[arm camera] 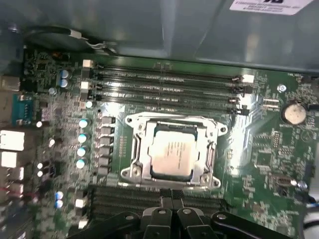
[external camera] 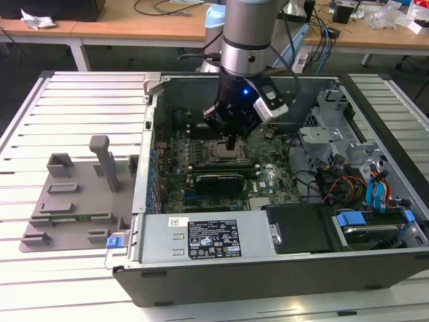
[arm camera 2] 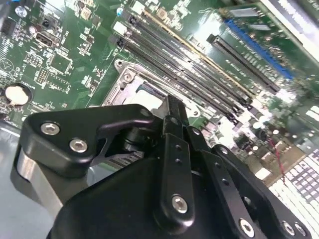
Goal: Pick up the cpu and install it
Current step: 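Install the second cpu locking lever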
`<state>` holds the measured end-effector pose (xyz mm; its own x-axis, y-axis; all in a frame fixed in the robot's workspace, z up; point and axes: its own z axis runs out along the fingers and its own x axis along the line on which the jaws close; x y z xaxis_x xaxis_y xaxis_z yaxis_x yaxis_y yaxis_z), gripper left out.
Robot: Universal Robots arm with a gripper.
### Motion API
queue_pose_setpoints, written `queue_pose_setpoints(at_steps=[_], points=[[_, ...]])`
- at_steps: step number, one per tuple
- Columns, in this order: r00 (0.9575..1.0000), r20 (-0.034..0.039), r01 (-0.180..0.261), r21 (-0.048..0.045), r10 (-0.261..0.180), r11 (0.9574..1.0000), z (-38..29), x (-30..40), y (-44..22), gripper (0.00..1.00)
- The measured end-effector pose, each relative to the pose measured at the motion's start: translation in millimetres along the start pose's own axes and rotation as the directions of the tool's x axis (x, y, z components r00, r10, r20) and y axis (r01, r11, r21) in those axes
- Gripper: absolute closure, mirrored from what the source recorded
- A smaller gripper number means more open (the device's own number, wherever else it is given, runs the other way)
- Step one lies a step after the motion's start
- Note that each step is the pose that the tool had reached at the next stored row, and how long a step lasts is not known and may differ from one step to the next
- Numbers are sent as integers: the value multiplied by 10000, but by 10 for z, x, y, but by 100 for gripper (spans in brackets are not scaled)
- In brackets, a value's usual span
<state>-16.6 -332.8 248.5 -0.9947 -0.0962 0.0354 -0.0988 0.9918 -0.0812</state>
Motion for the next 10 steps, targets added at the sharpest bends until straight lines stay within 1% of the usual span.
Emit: queue_pose_setpoints(at_steps=[1,3,4,5,10], points=[[10000,-7,-1,66,2,10000,-32,1,-1,89],[10000,-10,-2,96,2,10000,-65,2,-3,89],[10000,-13,-4,131,4,9999,-94,3,-3,89],[10000,-12,-3,136,3,9999,-106,3,-3,89],[10000,-14,-4,139,4,9999,-109,3,-3,89]])
